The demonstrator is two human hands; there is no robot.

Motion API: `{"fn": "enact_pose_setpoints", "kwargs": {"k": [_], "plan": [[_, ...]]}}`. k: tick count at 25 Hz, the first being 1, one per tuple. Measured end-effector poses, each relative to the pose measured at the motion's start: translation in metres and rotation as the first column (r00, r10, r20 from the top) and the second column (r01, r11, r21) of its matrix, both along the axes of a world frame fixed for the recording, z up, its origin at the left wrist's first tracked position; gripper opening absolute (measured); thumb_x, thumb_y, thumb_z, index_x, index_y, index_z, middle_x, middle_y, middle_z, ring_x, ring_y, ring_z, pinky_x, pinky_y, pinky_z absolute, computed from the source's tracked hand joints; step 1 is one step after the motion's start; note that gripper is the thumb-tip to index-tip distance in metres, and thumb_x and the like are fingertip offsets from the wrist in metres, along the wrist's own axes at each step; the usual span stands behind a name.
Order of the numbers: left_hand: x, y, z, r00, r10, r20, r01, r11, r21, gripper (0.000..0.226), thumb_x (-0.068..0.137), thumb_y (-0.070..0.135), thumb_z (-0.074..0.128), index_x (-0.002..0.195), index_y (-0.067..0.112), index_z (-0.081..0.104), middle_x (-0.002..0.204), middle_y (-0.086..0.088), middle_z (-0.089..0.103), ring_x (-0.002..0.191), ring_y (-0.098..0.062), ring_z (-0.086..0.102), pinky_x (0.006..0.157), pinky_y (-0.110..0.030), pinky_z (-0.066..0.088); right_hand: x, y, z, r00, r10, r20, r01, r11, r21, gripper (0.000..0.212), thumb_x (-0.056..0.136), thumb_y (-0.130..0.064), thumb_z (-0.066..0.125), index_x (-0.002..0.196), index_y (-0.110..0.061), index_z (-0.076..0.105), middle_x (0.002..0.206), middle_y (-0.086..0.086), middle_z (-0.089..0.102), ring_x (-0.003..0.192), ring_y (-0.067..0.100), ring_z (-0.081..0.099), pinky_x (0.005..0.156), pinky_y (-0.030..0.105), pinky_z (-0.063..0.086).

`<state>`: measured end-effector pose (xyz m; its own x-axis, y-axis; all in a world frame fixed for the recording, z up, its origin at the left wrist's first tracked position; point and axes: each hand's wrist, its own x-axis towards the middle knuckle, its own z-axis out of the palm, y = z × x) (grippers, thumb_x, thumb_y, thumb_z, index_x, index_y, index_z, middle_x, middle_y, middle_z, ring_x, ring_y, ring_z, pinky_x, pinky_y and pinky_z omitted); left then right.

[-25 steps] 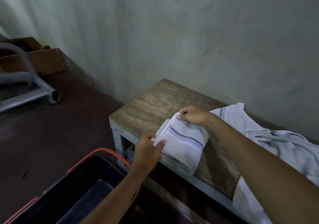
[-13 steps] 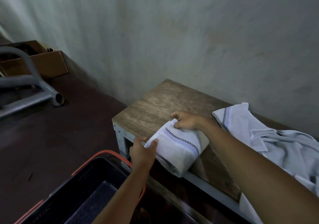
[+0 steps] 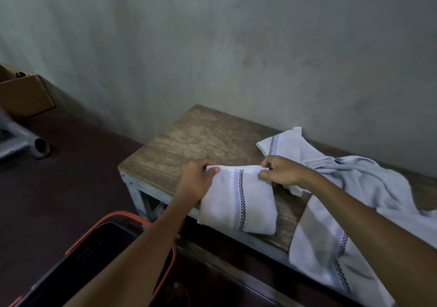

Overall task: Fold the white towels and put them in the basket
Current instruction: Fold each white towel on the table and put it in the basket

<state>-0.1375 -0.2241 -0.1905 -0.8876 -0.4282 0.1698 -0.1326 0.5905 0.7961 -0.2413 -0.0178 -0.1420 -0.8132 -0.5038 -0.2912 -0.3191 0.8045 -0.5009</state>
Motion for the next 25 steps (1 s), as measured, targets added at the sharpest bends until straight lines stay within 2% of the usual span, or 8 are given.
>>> {"fn": "enact_pose_setpoints", "kwargs": {"k": [3, 8, 11, 14, 19, 22, 24, 25], "plan": [[-0.013, 0.007, -0.006, 0.993, -0.106, 0.051, 0.108, 0.993, -0.037, 0.019, 0.083, 0.027, 0.068, 0.097, 0.015, 0.073, 0.086, -0.003, 0.069, 0.083, -0.014, 0.062, 0.069, -0.018, 0.039, 0.002, 0.021, -0.019, 0.995, 0.019, -0.093, -0.016, 0.999, 0.036, 0.026, 0.086, -0.025, 0.059, 0.107, -0.010, 0.054, 0.098, 0.005, 0.060, 0.082, 0.017, 0.056, 0.070, 0.029, 0.043], [-0.018, 0.001, -0.008, 0.990, -0.139, 0.032, 0.137, 0.989, 0.052, 0.013, 0.078, 0.019, 0.074, 0.088, 0.011, 0.072, 0.074, 0.006, 0.062, 0.067, -0.002, 0.054, 0.067, -0.016, 0.040, 0.010, 0.011, -0.036, 0.889, 0.104, -0.446, -0.043, 0.989, 0.144, 0.019, 0.088, -0.028, 0.052, 0.103, -0.017, 0.057, 0.108, 0.004, 0.062, 0.092, 0.024, 0.060, 0.080, 0.041, 0.052], [-0.017, 0.000, -0.008, 0.993, -0.118, -0.020, 0.118, 0.993, -0.003, 0.007, 0.076, 0.015, 0.075, 0.078, 0.009, 0.071, 0.069, 0.003, 0.064, 0.058, 0.002, 0.053, 0.058, -0.006, 0.038, 0.006, 0.007, -0.033, 0.920, -0.008, -0.392, 0.029, 0.998, 0.048, 0.010, 0.088, -0.026, 0.057, 0.096, -0.023, 0.062, 0.106, 0.000, 0.065, 0.094, 0.022, 0.061, 0.082, 0.038, 0.052], [-0.016, 0.000, -0.010, 0.996, -0.080, -0.044, 0.079, 0.996, -0.029, 0.006, 0.078, 0.018, 0.073, 0.077, 0.013, 0.071, 0.072, 0.000, 0.067, 0.064, 0.001, 0.055, 0.058, -0.004, 0.038, 0.001, 0.008, -0.033, 0.948, -0.106, -0.301, 0.088, 0.994, -0.072, 0.003, 0.087, -0.025, 0.061, 0.086, -0.023, 0.063, 0.095, -0.001, 0.067, 0.089, 0.019, 0.062, 0.080, 0.039, 0.052], [-0.016, -0.007, -0.016, 0.998, -0.053, -0.038, 0.057, 0.994, 0.090, 0.004, 0.082, 0.021, 0.070, 0.079, 0.019, 0.068, 0.079, 0.004, 0.068, 0.075, -0.004, 0.060, 0.065, -0.015, 0.044, -0.001, 0.002, -0.039, 0.934, -0.221, -0.282, 0.142, 0.951, -0.275, 0.003, 0.088, -0.023, 0.060, 0.087, -0.023, 0.062, 0.087, -0.005, 0.065, 0.084, 0.015, 0.060, 0.078, 0.036, 0.051], [-0.018, -0.007, -0.018, 0.999, -0.049, -0.008, 0.049, 0.994, 0.097, 0.005, 0.081, 0.023, 0.071, 0.080, 0.018, 0.068, 0.077, 0.001, 0.067, 0.073, -0.009, 0.060, 0.066, -0.020, 0.044, 0.001, -0.001, -0.042, 0.941, -0.142, -0.306, 0.117, 0.988, -0.098, 0.006, 0.090, -0.026, 0.057, 0.093, -0.022, 0.060, 0.098, -0.001, 0.064, 0.091, 0.018, 0.059, 0.080, 0.037, 0.050], [-0.018, -0.005, -0.017, 0.999, -0.033, 0.033, 0.032, 0.998, 0.048, 0.011, 0.080, 0.026, 0.071, 0.083, 0.016, 0.069, 0.076, 0.000, 0.065, 0.073, -0.011, 0.059, 0.068, -0.021, 0.042, 0.005, -0.005, -0.038, 0.879, -0.049, -0.474, 0.085, 0.995, 0.056, 0.013, 0.090, -0.027, 0.057, 0.102, -0.021, 0.059, 0.108, 0.001, 0.059, 0.099, 0.021, 0.055, 0.085, 0.036, 0.046], [-0.017, -0.004, -0.015, 0.999, -0.011, 0.043, 0.010, 0.999, 0.038, 0.013, 0.080, 0.028, 0.071, 0.085, 0.015, 0.069, 0.075, 0.001, 0.063, 0.072, -0.010, 0.057, 0.069, -0.021, 0.040, 0.009, -0.008, -0.033, 0.820, -0.016, -0.572, 0.060, 0.996, 0.058, 0.017, 0.089, -0.026, 0.056, 0.105, -0.020, 0.058, 0.110, 0.002, 0.057, 0.102, 0.022, 0.053, 0.086, 0.036, 0.043]]}}
